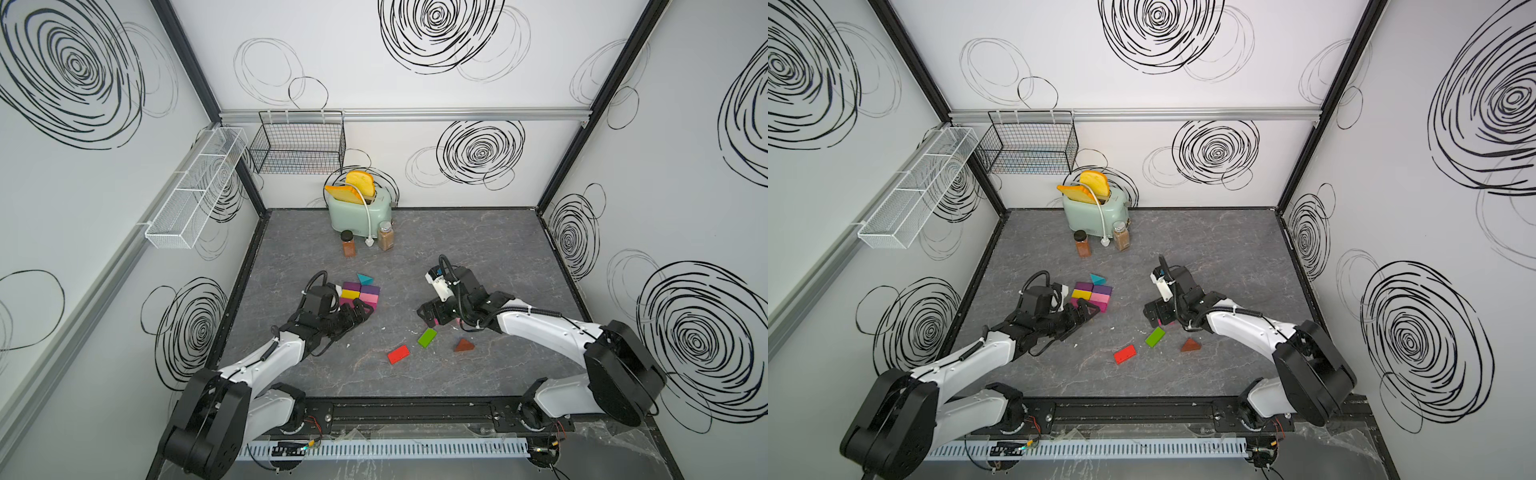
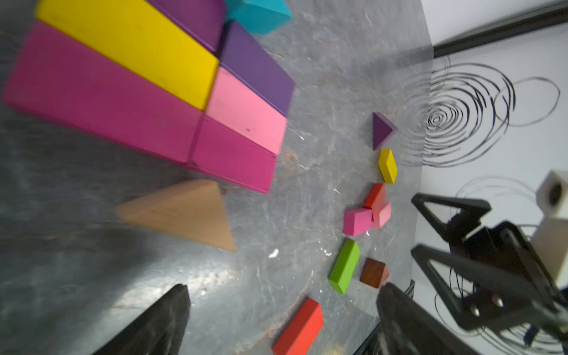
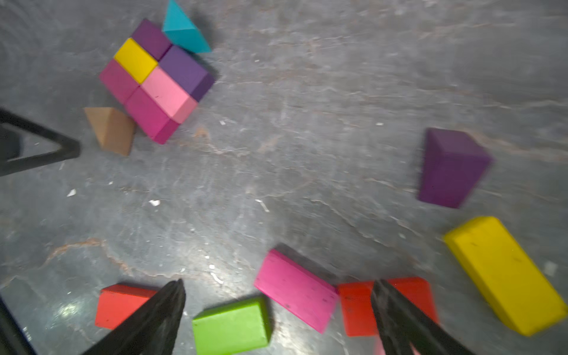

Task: Assemble a piece of candy with building blocks
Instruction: Adjust the building block at the center of the board, then move the building block to the center of the board.

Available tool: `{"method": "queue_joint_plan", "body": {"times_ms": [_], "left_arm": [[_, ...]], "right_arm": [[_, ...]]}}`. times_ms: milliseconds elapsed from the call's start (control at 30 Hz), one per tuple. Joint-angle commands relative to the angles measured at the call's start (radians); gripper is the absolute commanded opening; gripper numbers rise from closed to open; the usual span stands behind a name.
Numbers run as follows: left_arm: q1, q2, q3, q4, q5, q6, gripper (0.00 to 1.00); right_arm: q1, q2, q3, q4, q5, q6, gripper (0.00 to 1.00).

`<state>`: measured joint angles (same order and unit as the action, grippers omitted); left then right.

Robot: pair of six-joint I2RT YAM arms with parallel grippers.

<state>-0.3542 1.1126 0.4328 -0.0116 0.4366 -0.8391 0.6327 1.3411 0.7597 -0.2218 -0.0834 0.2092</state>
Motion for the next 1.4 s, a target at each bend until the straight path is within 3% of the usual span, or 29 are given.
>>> {"method": "queue_joint_plan", "body": {"times_ms": [0, 100, 233, 333, 600, 800, 933, 1233, 1367], "left_arm": [[-0.058, -0.018, 0.055, -0.085, -0.027, 0.07, 0.99], [-0.165, 0.034, 0.11, -0.101, -0.075, 0.115, 0.98], [-0.314, 0.141, 0.199, -0.094, -0.168, 0.149, 0.98], [-0.367, 0.198, 0.266, -0.101, -0.203, 0.175, 0.98], [-0.489, 0.159, 0.277, -0.139, -0.171, 0.147, 0.98], [-0.508, 0.049, 0.22, -0.281, -0.24, 0.163, 0.98], [-0.525, -0.036, 0.174, -0.366, -0.28, 0.134, 0.97], [-0.553, 0.022, 0.066, -0.248, -0.281, 0.053, 0.89], [-0.557, -0.012, 0.036, -0.245, -0.293, 0.028, 0.84]], "right_arm": [[-0.049, -0.066, -0.019, -0.146, 0.077, -0.011, 0.98], [-0.076, -0.119, -0.033, -0.153, 0.067, 0.022, 0.99], [-0.156, -0.181, -0.124, -0.03, -0.022, 0.097, 0.99], [-0.241, -0.141, -0.137, 0.011, -0.106, 0.086, 0.99], [-0.253, -0.098, -0.133, 0.034, -0.141, 0.065, 1.0], [-0.228, 0.059, -0.028, 0.006, -0.138, -0.024, 0.97], [-0.199, 0.07, -0.011, 0.021, -0.153, -0.032, 0.97], [-0.07, 0.007, -0.054, 0.001, -0.181, 0.021, 0.97], [-0.047, 0.03, -0.068, -0.025, -0.184, 0.0, 0.96]]}}
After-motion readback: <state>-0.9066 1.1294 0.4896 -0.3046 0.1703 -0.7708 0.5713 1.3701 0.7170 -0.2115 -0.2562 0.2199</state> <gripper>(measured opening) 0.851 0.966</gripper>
